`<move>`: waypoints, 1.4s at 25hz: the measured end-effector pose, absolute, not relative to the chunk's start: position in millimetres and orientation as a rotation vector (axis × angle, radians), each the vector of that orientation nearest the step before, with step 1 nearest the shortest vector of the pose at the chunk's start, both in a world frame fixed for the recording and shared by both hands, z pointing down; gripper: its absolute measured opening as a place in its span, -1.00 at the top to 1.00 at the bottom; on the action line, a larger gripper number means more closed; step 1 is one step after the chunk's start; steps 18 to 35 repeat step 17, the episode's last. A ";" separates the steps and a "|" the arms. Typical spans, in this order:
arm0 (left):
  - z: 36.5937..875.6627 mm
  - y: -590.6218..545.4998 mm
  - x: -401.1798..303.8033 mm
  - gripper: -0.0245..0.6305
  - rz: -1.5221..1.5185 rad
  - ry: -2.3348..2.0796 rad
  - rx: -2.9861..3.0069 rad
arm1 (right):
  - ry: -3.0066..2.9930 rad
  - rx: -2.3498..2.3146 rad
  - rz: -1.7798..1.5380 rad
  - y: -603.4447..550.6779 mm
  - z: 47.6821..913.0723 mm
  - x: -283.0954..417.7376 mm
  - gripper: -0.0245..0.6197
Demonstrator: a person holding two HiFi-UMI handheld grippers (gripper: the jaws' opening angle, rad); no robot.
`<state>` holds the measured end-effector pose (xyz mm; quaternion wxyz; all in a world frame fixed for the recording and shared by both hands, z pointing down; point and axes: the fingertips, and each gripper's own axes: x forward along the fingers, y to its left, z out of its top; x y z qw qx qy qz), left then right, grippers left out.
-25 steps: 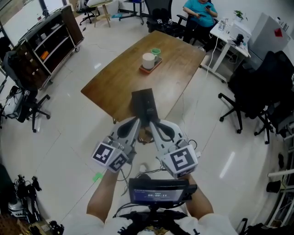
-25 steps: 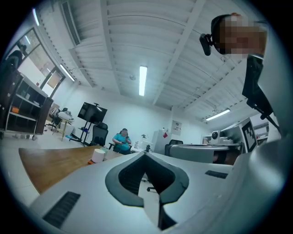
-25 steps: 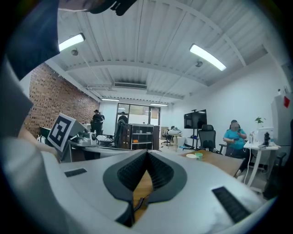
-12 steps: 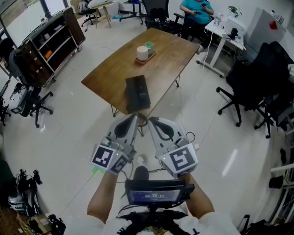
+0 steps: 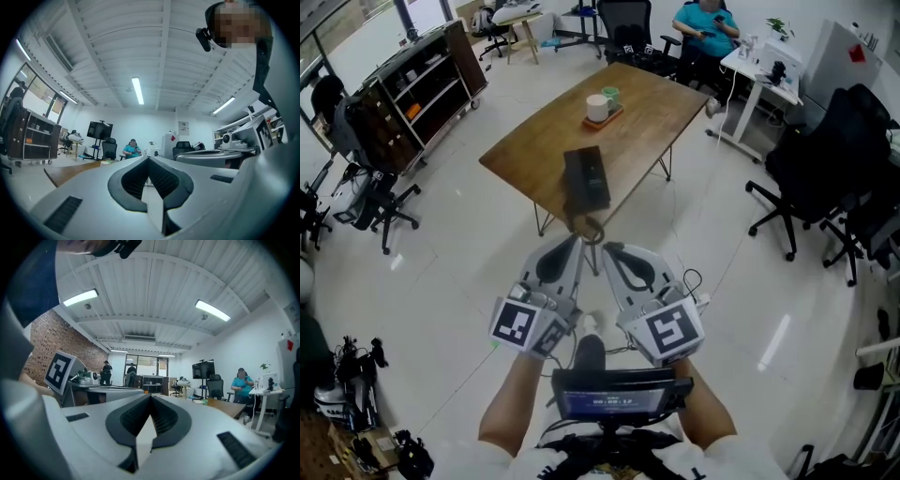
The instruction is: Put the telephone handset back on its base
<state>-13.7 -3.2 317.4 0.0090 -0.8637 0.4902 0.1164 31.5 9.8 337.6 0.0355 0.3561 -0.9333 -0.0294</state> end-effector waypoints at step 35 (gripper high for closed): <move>303.1 50.4 6.6 0.92 0.369 1.522 -2.651 | -2.887 1.119 -0.111 60.1 334.2 51.0 0.92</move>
